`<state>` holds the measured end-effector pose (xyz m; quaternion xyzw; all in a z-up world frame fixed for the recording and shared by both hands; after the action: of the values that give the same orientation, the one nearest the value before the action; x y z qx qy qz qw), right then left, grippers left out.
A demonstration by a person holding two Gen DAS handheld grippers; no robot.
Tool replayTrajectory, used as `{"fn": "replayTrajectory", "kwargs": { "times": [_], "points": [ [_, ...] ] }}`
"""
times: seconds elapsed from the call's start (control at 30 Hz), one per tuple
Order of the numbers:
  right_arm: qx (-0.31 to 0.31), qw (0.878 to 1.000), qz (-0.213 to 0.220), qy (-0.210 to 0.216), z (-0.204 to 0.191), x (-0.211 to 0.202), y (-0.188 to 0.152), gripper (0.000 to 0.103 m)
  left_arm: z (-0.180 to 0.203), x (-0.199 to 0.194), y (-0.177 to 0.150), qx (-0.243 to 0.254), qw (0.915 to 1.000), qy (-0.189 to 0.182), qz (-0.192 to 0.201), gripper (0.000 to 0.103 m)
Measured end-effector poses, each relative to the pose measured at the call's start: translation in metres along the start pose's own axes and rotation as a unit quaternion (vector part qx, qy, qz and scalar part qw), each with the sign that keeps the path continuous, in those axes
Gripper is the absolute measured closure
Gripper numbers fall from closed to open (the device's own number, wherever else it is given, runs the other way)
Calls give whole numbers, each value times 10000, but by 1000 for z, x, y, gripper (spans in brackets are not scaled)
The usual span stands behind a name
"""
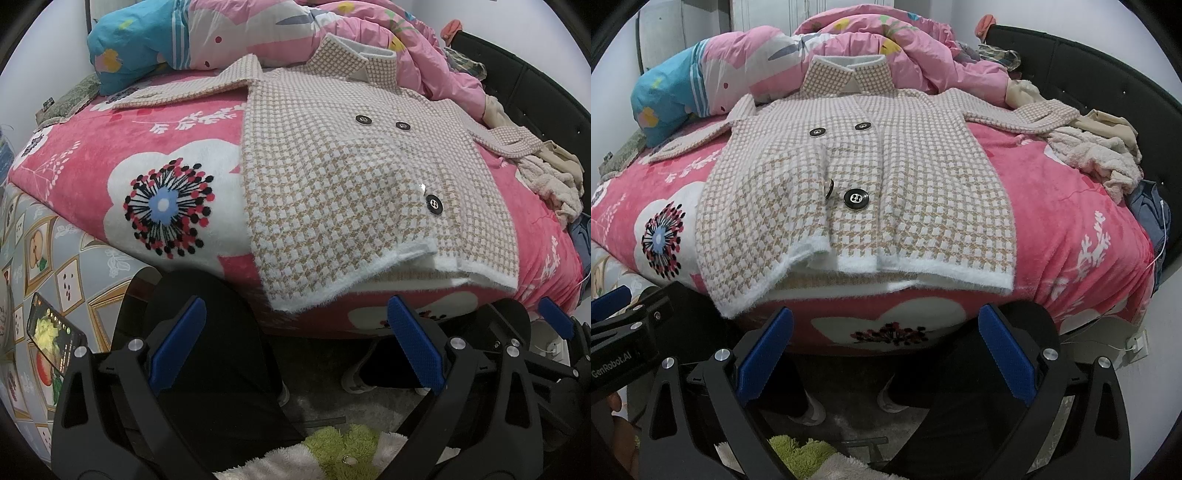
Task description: Fold large clothes
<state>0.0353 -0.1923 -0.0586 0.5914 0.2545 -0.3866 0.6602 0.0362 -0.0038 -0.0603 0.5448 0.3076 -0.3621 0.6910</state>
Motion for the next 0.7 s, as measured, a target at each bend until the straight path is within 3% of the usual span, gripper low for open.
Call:
{"fn": "replayTrajectory", "kwargs": {
  "times": [0.7],
  "points": [
    [4, 10000, 59, -18, 0, -2, 6, 5, -2, -3, 1, -6, 10000, 19, 11, 8]
  ]
}}
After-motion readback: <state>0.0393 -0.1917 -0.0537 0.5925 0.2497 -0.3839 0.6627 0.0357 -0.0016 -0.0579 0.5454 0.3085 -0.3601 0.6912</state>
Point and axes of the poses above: each gripper's, at about its wrist camera, not at the fingertips, and x roughly the way its jaws point, z to its right, y to its top, the point moved 7 cm from there along x, roughly the way its jaws point, and after that the axes turned 9 degrees about -y, right-handed, at the moved point
